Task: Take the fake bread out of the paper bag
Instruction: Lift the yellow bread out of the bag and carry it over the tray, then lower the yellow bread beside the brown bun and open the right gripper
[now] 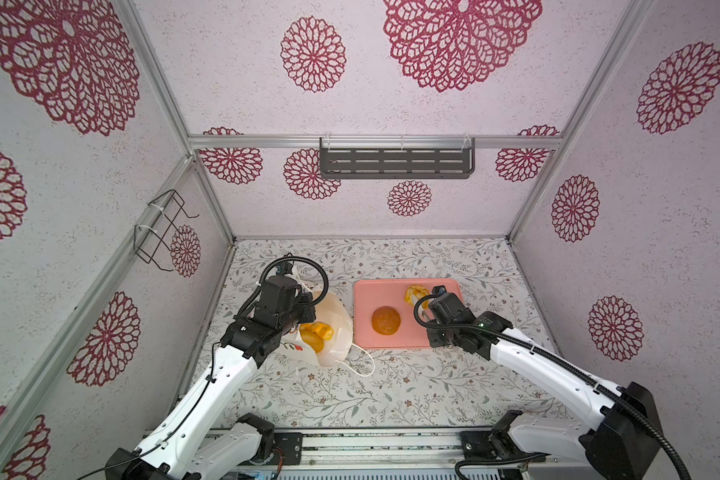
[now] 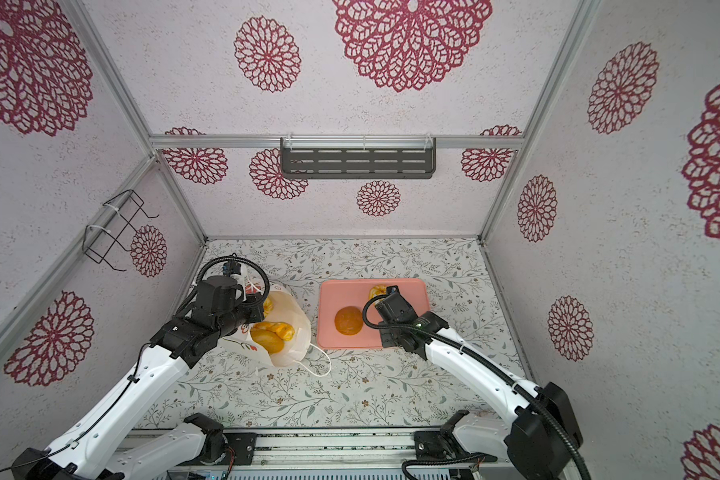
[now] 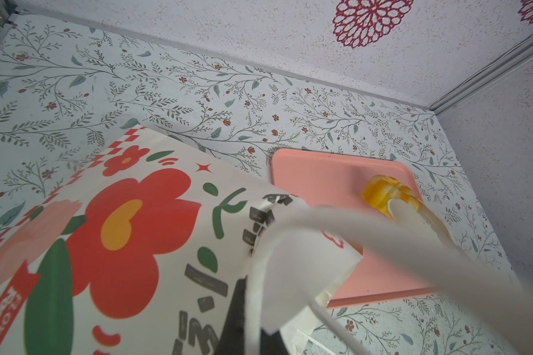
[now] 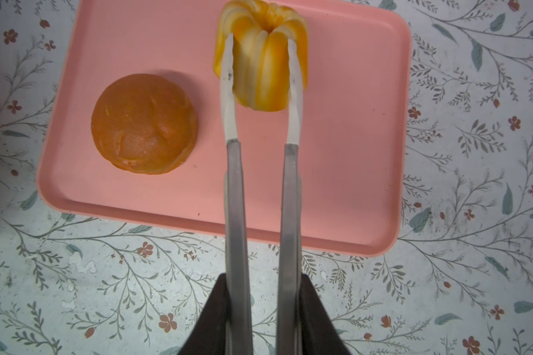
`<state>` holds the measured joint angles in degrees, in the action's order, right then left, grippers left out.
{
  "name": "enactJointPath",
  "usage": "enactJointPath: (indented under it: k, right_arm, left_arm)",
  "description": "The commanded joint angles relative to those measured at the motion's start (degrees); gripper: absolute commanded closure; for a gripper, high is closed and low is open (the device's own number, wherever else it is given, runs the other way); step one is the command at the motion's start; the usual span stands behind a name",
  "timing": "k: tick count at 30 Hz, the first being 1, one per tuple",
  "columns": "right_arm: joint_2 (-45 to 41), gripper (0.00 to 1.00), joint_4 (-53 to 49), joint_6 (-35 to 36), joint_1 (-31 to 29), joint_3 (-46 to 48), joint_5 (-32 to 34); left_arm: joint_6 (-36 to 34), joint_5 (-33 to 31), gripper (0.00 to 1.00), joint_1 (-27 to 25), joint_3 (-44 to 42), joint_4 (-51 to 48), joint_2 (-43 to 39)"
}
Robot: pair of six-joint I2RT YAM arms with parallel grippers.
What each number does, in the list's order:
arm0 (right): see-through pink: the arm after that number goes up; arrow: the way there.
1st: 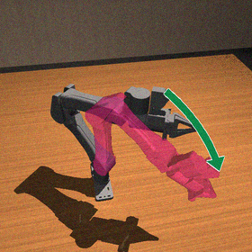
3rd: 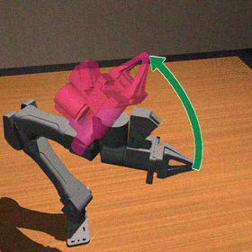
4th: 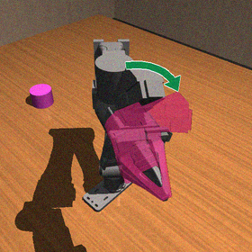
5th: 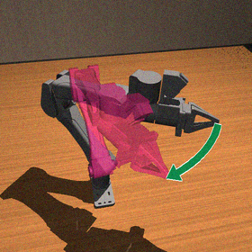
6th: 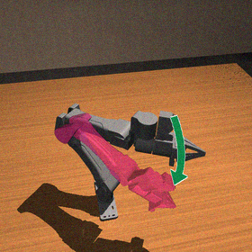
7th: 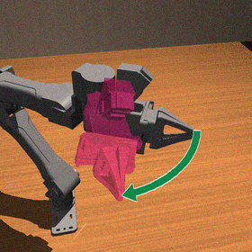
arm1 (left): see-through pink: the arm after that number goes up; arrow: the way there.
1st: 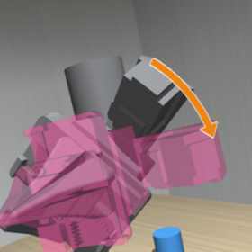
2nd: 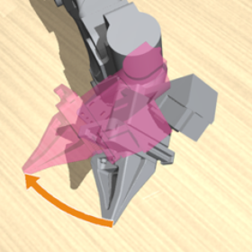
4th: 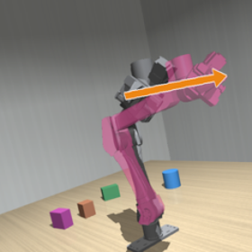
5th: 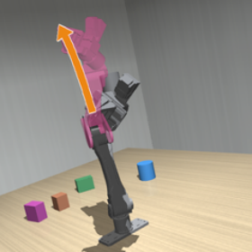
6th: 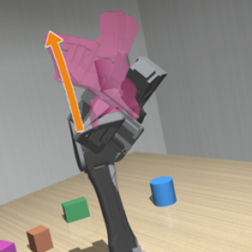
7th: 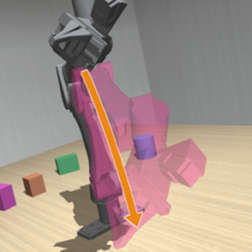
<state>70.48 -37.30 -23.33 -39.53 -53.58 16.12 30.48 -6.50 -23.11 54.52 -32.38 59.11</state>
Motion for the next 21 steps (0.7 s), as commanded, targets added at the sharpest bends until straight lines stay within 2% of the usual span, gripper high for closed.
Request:
enactJointPath:
  k: [1,3,8,12,21]
  right_arm:
    - [0.00,0.67,0.30,0.74,0.33,-1.44,0.49]
    - [0.34,0.60,-1.04,0.00,0.42,-1.48,0.33]
    - [1.31,0.49,-4.27,-1.69,0.64,-2.22,-0.93]
    - [1.50,0.46,-6.27,-2.50,0.68,-2.92,-2.17]
    - [-0.82,0.46,-9.27,-3.30,1.03,-5.25,-5.98]
  left_arm:
    - [0.05,0.18,1.00,-0.18,1.64,0.19,-0.66]
    - [0.10,0.22,1.00,-0.24,1.70,0.39,-0.58]
    - [0.18,1.03,1.00,-0.24,2.06,0.32,-0.10]
    - [0.48,1.19,1.00,-0.22,1.91,0.08,-0.13]
    - [-1.05,1.93,1.00,-0.26,1.59,0.21,-1.45]
